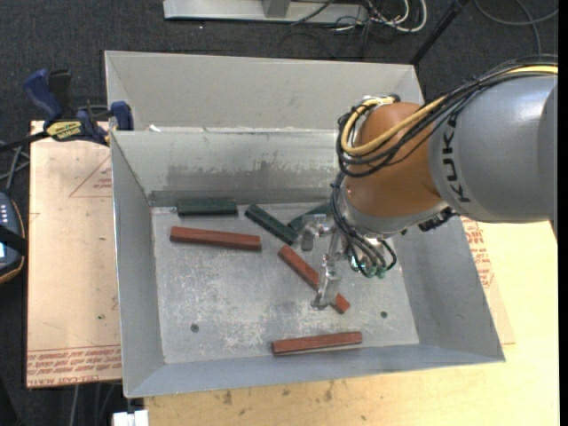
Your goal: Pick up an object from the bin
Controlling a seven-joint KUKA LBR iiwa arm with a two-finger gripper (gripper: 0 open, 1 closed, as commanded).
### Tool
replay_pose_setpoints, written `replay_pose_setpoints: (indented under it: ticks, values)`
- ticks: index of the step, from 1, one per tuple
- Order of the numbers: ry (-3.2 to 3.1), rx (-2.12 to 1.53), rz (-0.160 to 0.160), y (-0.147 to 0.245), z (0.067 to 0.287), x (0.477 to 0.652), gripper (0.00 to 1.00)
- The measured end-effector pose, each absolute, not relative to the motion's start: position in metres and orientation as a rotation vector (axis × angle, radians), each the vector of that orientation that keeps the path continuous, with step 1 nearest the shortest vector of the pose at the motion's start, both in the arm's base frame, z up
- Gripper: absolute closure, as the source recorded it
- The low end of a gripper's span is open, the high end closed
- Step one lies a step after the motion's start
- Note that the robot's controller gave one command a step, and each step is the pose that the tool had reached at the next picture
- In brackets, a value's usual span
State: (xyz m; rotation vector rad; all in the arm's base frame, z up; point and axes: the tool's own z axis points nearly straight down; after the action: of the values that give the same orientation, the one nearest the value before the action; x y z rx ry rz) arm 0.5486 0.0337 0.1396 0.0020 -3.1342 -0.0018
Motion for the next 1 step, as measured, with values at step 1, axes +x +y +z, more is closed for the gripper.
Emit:
replay_pose_setpoints:
  ticks: [1]
  values:
    - [-3.142, 0.001, -0.002, 0.0335, 0.1440, 0.5505, 0.00]
